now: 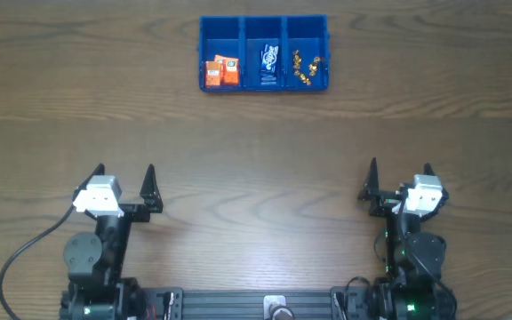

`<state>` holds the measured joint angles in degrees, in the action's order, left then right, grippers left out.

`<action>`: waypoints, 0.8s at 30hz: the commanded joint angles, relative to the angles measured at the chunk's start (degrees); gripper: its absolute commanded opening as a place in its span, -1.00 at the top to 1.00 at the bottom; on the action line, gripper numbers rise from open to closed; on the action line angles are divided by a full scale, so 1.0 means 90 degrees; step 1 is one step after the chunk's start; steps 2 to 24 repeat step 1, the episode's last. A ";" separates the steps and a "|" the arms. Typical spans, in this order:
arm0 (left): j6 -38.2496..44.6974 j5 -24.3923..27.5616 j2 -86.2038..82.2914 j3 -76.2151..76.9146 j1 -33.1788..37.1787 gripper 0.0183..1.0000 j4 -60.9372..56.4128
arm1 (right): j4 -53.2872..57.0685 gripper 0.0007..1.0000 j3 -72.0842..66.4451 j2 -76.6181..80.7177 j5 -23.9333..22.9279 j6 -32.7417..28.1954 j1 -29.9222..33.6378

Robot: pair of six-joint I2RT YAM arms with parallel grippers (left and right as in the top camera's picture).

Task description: Sort Candies Into Trays

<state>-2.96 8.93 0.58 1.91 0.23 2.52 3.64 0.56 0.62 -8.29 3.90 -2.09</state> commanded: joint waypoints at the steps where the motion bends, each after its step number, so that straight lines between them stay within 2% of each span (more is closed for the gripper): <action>1: -0.0027 0.0131 -0.0041 -0.0177 0.0019 -1.00 0.0119 | 0.0027 -1.00 -0.0015 -0.0051 0.0053 0.0061 0.0032; 24: -0.0027 0.0131 -0.0041 -0.0177 0.0019 -1.00 0.0119 | 0.0027 -1.00 -0.0015 -0.0051 0.0053 0.0061 0.0032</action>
